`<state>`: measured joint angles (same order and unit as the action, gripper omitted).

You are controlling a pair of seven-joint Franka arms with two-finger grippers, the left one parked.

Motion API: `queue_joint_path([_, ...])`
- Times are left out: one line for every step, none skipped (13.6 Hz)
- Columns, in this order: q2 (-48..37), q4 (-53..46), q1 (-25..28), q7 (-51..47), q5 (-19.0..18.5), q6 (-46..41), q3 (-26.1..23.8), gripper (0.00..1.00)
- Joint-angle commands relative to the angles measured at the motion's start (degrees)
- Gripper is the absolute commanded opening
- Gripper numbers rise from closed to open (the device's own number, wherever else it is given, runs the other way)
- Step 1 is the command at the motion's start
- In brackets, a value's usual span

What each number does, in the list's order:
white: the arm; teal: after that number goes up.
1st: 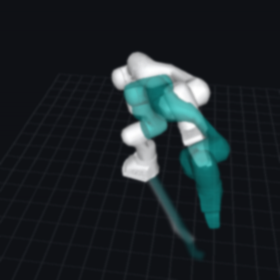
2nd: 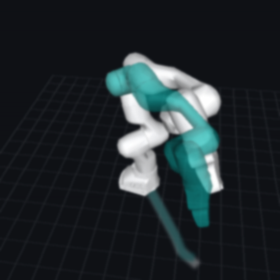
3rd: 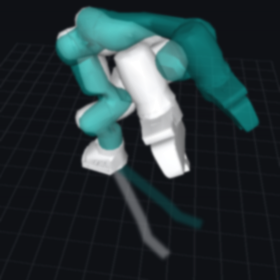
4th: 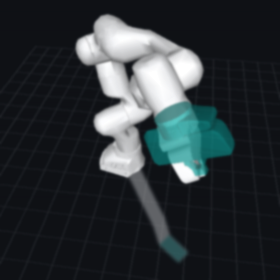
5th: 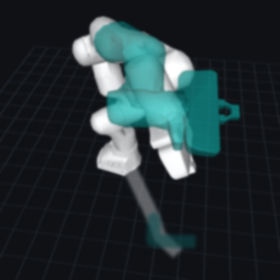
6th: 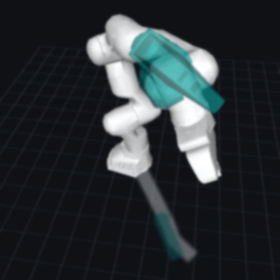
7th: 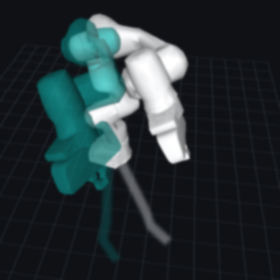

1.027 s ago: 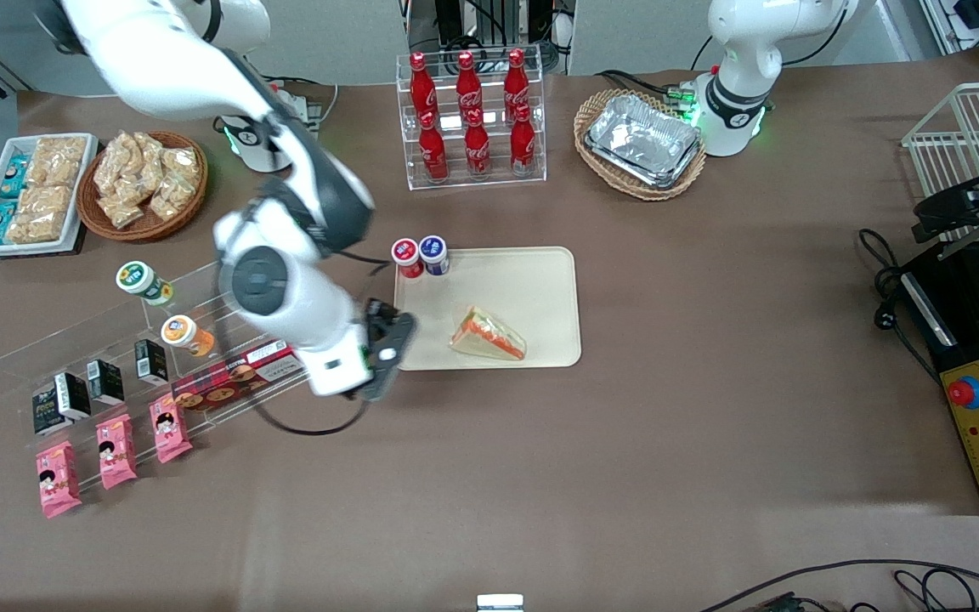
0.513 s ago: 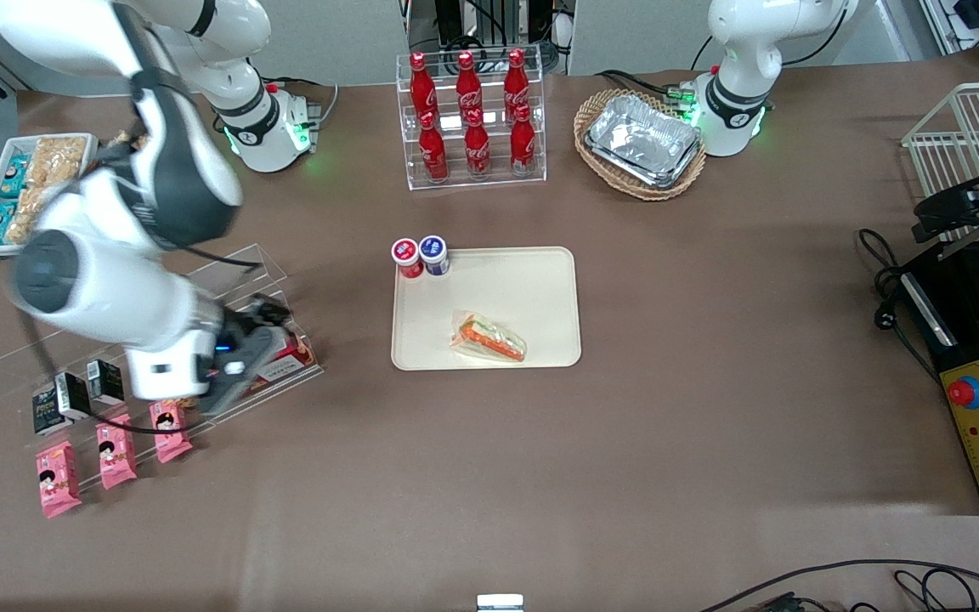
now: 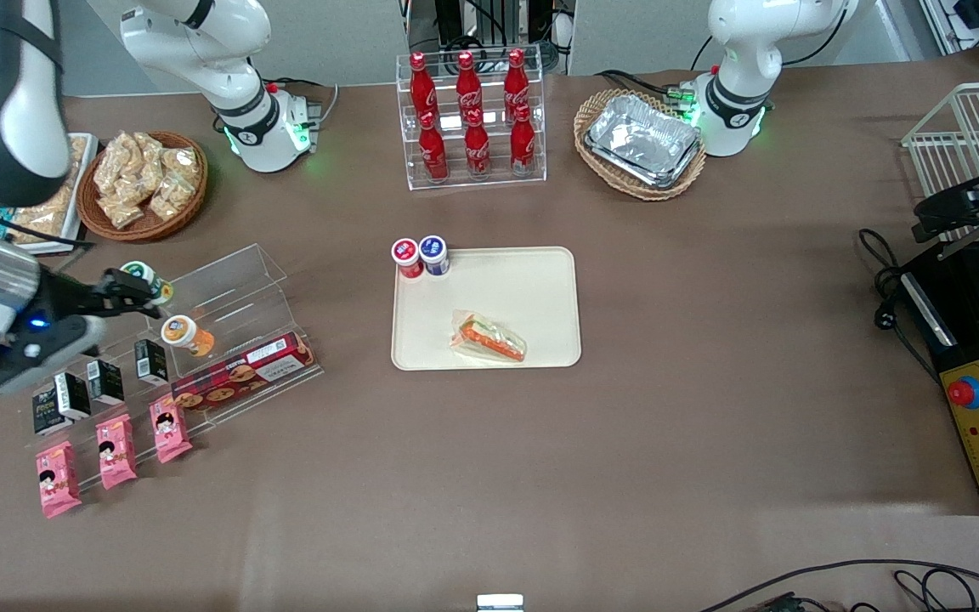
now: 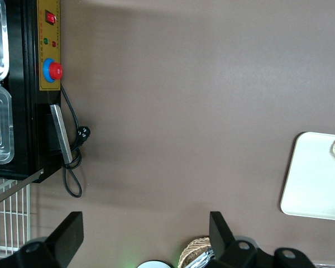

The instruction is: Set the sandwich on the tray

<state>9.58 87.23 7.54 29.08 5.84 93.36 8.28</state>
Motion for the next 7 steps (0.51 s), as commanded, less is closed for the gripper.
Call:
queue_joint_path([-3.9, 1.1, 0.6, -10.2, 1.3, -1.7, 2.2, 1.00])
queue_joint_path([-4.8, 1.1, 0.7, -14.4, 1.0, -2.5, 2.1, 1.00])
queue_joint_path([-5.7, 1.1, 0.6, -17.0, 0.8, -3.3, 2.2, 1.00])
queue_joint_path([-6.4, 1.0, 0.6, -17.4, 0.6, -4.4, 2.3, 1.00])
queue_joint_path([-6.4, 0.8, 0.4, -17.0, 0.1, -5.1, 2.4, 1.00])
queue_joint_path([-6.4, 0.8, 0.2, -17.0, -0.1, -5.8, 2.4, 1.00])
queue_joint_path([-6.4, 0.7, 0.3, -17.0, 0.0, -5.9, 3.6, 1.00])
